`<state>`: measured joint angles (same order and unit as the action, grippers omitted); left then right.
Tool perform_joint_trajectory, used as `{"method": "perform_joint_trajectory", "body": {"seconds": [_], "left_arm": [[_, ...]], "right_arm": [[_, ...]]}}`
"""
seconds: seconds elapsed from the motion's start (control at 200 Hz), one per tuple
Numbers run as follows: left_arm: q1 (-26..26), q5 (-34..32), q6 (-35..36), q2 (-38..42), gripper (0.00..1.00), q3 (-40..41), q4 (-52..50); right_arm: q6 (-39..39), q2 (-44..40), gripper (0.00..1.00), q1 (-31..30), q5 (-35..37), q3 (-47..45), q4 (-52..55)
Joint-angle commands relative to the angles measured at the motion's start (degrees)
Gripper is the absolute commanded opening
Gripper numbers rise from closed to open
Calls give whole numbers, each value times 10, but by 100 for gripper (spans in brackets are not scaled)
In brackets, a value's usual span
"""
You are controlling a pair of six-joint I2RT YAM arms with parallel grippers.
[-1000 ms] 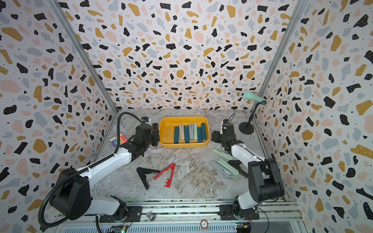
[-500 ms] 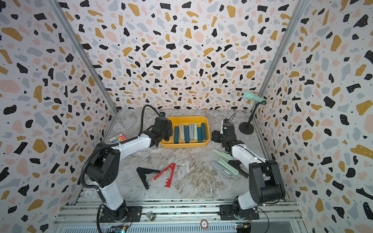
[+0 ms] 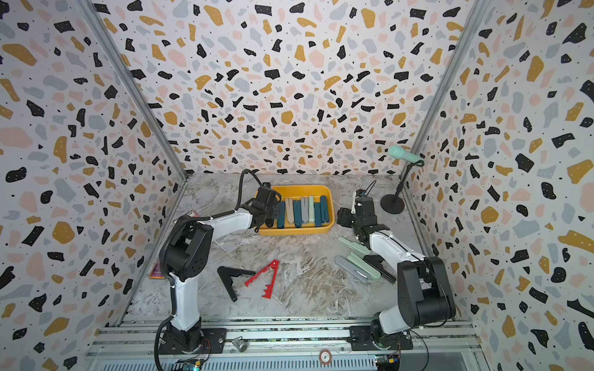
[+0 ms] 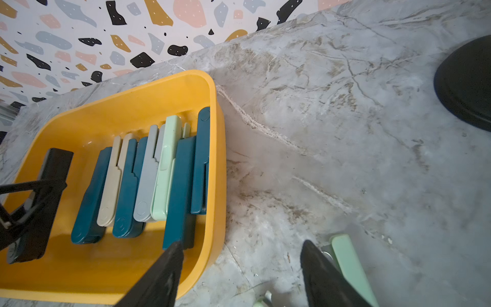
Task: Put the pruning pliers into the storage box
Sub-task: Place the pruning pliers in the storage box.
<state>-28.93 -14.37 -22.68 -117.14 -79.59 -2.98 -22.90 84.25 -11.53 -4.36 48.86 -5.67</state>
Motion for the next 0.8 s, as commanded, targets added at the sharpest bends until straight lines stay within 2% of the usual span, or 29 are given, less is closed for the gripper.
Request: {"method": "perform_joint_trajectory", "body": {"seconds": [0.0,0.791], "left_arm": [[7,-5,3,-1,19,-12,8],[32,74,-39,-68,22,-62,1]], "right_arm": [[-5,-23,72,1,1,-6,-3],[-5,-24,72,1,3,-7,2]]}}
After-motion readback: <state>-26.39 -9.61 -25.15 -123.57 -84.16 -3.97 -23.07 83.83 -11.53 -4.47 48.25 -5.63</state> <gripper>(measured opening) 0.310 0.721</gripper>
